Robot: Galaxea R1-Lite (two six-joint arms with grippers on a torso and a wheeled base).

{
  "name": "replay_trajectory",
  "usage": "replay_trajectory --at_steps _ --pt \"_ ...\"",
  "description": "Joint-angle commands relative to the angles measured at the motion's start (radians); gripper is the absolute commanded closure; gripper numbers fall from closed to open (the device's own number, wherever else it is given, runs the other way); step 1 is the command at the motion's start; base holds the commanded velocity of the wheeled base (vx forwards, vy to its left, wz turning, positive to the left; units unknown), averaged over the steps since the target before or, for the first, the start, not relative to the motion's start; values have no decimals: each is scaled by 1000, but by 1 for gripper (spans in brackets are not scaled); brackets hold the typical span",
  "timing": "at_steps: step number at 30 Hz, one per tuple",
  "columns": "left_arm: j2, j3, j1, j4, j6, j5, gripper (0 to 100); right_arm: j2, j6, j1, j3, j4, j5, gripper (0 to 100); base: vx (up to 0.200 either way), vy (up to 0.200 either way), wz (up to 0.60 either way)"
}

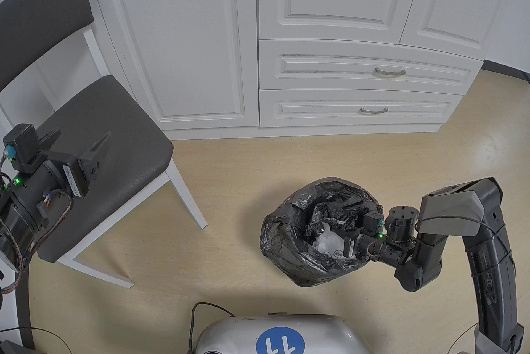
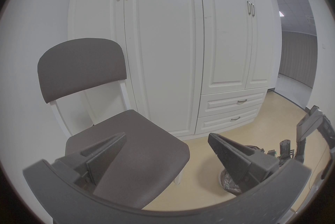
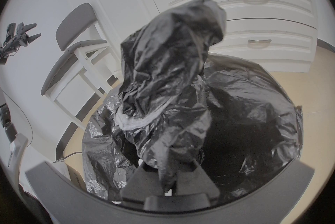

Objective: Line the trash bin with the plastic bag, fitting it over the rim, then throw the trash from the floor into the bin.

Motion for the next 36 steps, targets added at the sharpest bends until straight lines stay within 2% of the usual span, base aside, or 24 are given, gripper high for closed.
replay_trajectory --at_steps 1,3,9,13,16,17,19,24,29,30,36 --pt "5 -2 -1 0 0 0 0 -41 -1 -26 43 -18 45 100 0 0 0" --pt "8 0 -1 0 0 0 0 -58 1 -31 46 -18 65 100 0 0 0" --pt "14 1 -2 0 0 0 0 -63 30 -20 26 -18 63 100 0 0 0" --pt "14 3 -2 0 0 0 0 -68 134 20 4 -18 53 100 0 0 0" --pt "14 3 -2 0 0 0 0 -58 184 46 -32 -18 -10 100 0 0 0" --pt "16 3 -4 0 0 0 0 -41 199 61 -65 -18 -58 100 0 0 0" --pt "16 3 -4 0 0 0 0 -9 211 78 -106 -18 -102 100 0 0 0" --pt "10 1 -1 0 0 0 0 63 211 112 -192 -18 -134 100 0 0 0" --pt "13 1 -1 0 0 0 0 107 213 132 -304 -18 -211 100 0 0 0" --pt "16 1 -1 0 0 0 0 120 222 136 -359 -18 -245 100 0 0 0" --pt "30 3 -2 0 0 2 0 123 266 139 -450 -18 -300 100 0 0 0"
